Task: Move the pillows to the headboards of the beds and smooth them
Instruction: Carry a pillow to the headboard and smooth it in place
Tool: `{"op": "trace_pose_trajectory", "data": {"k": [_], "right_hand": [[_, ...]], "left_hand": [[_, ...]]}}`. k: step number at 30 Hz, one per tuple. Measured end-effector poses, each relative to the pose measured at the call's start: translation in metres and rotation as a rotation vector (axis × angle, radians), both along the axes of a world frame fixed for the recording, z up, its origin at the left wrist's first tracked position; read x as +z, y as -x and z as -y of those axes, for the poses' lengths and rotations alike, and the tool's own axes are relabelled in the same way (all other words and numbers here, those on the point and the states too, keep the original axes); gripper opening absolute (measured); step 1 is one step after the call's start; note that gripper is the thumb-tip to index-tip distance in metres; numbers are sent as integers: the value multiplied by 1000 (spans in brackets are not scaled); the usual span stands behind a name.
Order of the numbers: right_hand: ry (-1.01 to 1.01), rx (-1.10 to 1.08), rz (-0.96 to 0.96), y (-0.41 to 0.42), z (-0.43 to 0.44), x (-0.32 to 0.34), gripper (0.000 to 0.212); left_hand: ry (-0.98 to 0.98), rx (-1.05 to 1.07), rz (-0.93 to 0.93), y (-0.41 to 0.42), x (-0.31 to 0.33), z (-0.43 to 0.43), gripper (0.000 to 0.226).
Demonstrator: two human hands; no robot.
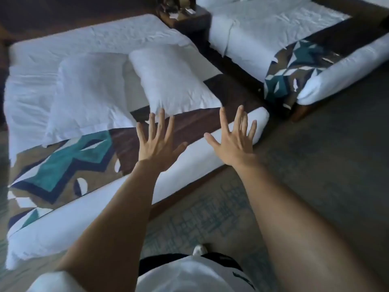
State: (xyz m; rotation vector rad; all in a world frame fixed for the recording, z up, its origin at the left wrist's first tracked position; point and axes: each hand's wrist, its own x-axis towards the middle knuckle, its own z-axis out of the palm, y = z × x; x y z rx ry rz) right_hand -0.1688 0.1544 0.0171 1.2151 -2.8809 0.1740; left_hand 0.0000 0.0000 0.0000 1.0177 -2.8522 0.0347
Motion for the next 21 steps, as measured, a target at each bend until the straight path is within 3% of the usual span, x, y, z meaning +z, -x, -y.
{"op": "trace_pose_trajectory", "data": {"k": [10, 21], "right_hand": [[-81, -243, 46, 72, -59, -33, 92], [-176, -468, 83, 168, -44, -55, 90]], "left_hand": [[-10, -229, 66, 102, -24, -26, 92], [-66, -395, 132, 238, -53, 17, 96]]}}
